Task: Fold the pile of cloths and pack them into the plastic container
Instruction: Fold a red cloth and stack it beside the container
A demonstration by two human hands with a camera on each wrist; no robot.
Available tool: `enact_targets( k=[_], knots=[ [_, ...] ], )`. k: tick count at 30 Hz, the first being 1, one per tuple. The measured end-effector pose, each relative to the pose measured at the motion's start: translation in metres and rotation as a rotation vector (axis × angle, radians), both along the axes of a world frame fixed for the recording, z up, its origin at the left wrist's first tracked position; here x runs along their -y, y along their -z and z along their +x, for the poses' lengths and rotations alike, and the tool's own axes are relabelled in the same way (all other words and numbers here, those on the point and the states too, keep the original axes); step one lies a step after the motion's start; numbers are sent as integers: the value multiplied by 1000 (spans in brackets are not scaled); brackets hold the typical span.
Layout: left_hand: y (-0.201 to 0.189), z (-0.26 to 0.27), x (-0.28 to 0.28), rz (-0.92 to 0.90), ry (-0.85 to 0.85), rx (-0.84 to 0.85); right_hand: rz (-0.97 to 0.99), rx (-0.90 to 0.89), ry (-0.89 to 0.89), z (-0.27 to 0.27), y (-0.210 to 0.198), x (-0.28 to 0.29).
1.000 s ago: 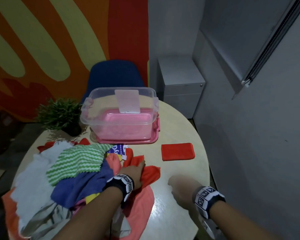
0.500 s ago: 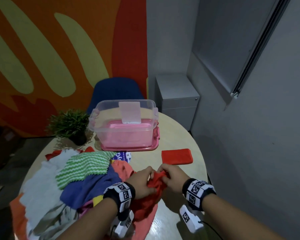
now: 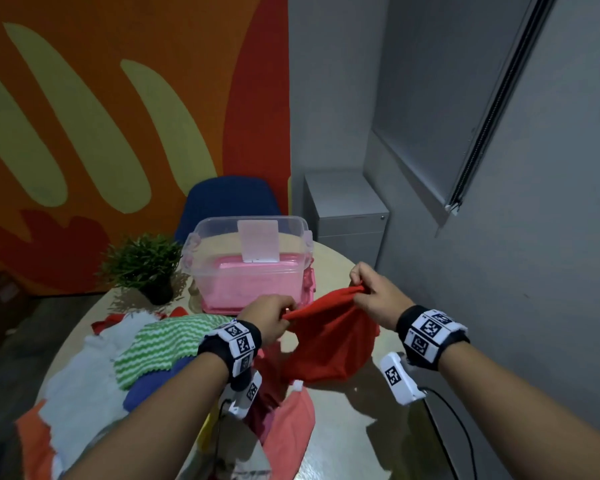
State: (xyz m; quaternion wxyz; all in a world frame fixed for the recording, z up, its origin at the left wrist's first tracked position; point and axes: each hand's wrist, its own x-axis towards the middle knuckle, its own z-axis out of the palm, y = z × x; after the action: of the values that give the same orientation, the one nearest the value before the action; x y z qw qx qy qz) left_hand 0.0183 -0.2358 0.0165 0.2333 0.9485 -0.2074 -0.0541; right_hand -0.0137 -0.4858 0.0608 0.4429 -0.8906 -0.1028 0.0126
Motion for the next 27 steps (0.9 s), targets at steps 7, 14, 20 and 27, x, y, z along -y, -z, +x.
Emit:
enact_targets(
  k=[7, 14, 20, 27],
  knots=[
    [-16, 15, -7, -101, -171, 241, 46, 98, 186, 1, -4, 33],
    [-21, 8, -25, -429, -165, 27, 114, 59, 172, -4, -1, 71],
    [-49, -6, -45, -739, -143, -225, 352, 22, 147, -25, -18, 80],
    [-51, -4, -54, -964, -153, -368, 543, -8, 221, -35, -4, 88]
  ],
)
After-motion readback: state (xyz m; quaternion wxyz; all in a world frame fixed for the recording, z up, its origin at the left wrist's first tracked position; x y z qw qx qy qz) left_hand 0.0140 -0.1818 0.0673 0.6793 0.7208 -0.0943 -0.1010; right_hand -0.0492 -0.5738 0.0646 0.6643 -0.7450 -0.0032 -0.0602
